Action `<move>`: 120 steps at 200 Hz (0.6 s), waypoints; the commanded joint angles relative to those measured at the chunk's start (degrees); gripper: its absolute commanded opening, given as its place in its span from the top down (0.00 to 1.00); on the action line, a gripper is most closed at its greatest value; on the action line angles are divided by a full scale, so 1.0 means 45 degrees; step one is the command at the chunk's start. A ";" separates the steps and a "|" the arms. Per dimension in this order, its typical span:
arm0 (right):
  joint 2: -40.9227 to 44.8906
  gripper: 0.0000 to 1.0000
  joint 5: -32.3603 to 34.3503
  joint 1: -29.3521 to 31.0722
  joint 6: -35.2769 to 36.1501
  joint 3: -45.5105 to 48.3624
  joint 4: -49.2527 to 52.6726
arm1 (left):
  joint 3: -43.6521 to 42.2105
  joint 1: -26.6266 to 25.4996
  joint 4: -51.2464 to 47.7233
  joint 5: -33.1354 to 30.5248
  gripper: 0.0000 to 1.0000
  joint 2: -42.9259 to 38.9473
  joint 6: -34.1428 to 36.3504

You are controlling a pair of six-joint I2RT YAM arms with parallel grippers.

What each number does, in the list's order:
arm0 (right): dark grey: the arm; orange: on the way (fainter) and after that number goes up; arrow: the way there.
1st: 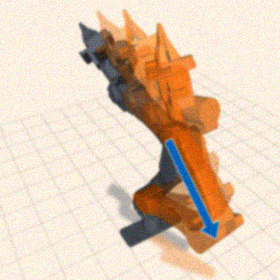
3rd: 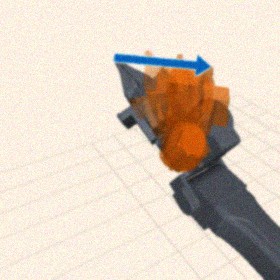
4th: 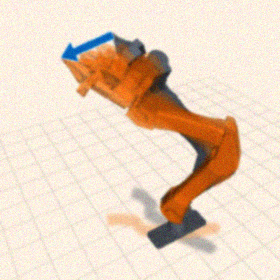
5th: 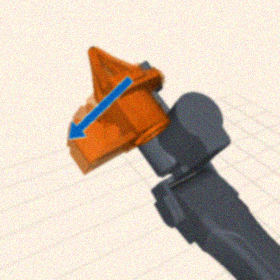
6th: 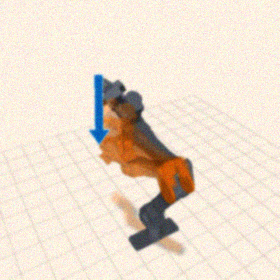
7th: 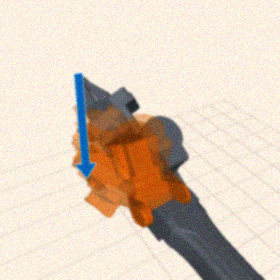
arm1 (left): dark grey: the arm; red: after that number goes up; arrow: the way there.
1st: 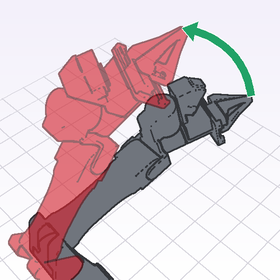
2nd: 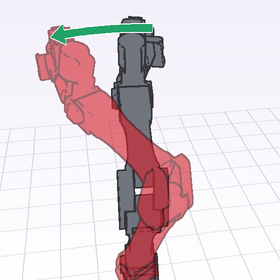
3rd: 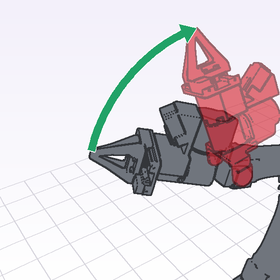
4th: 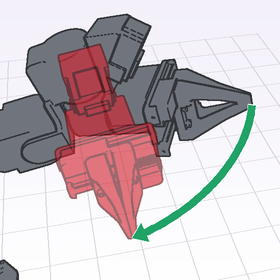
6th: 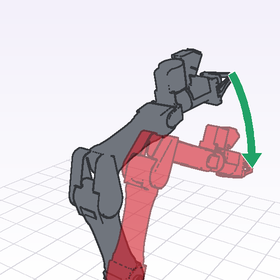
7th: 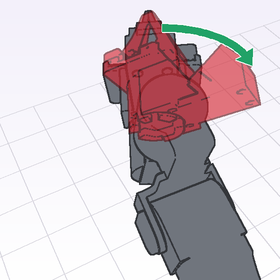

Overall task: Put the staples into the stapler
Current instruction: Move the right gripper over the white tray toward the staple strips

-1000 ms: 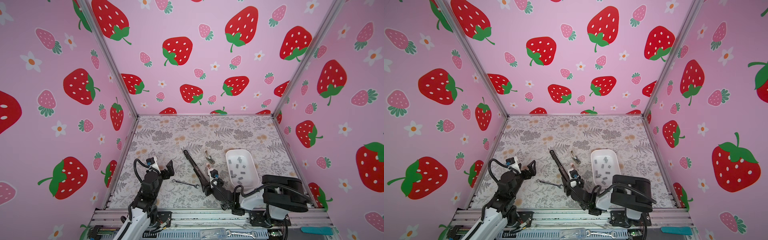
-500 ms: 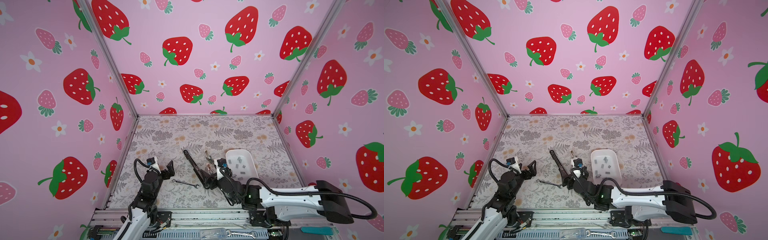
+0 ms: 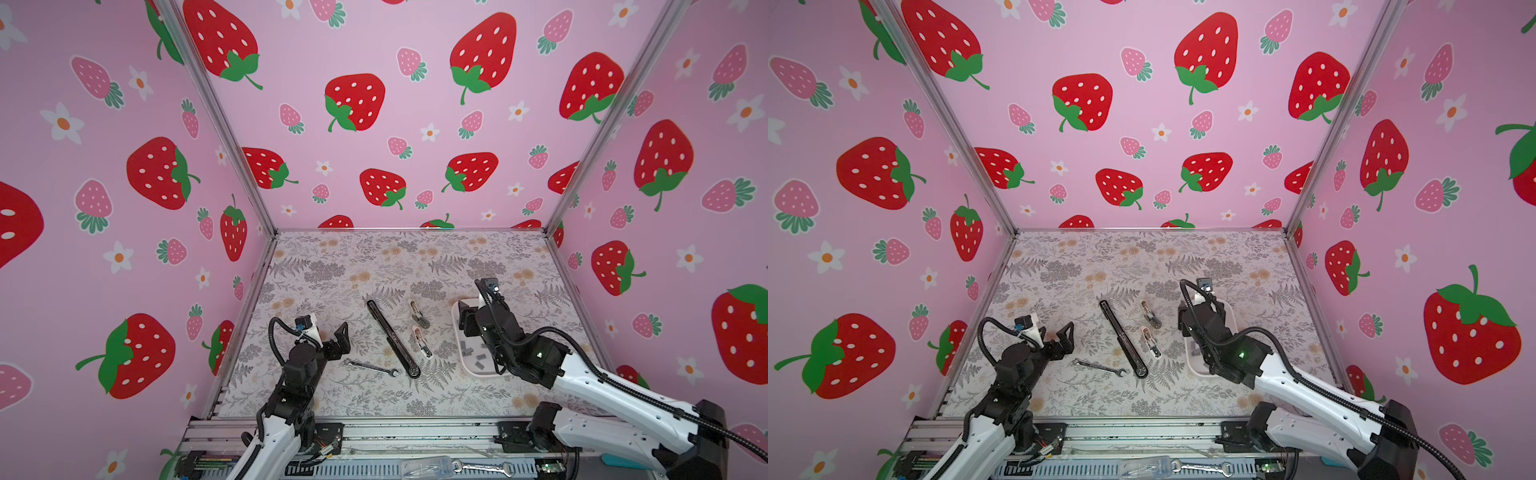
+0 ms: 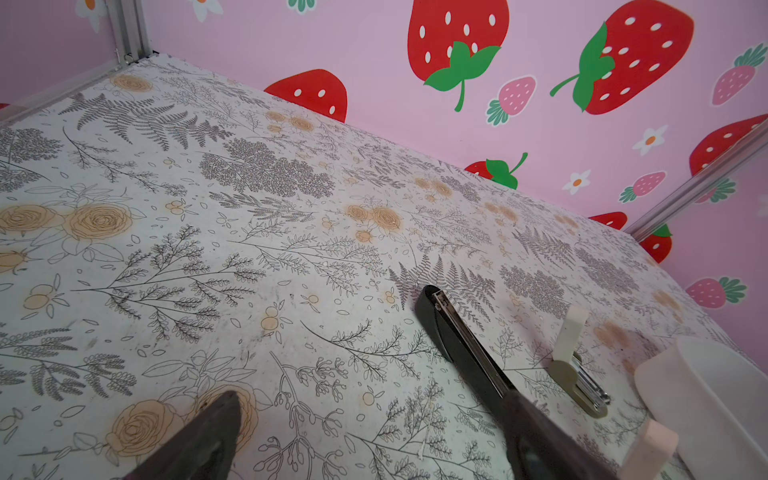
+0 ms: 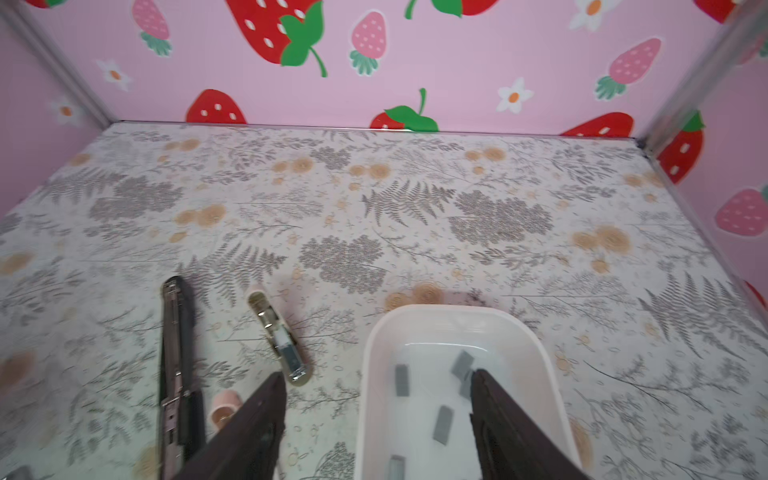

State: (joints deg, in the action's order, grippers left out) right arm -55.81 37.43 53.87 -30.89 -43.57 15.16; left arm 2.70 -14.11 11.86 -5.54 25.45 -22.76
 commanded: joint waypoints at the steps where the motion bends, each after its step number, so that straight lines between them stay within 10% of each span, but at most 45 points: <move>1: -0.0099 0.35 -0.1154 -0.1607 0.0547 0.0260 0.0561 | 0.0002 0.0040 0.0465 -0.0259 0.01 0.0040 -0.0001; 47: -0.2557 0.44 -0.4469 -0.4933 0.1067 0.0405 -0.0501 | 0.0024 0.0044 0.1234 -0.0701 0.01 0.0821 -0.0039; 120: -0.6128 0.62 -0.5721 -0.6423 0.1267 0.0298 -0.1569 | 0.0410 0.0030 0.1808 -0.0566 0.01 0.2204 0.0077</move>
State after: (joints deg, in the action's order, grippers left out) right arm -81.14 14.20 25.78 -26.13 -41.67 9.87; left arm 2.66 -14.13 17.19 -7.51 34.76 -22.68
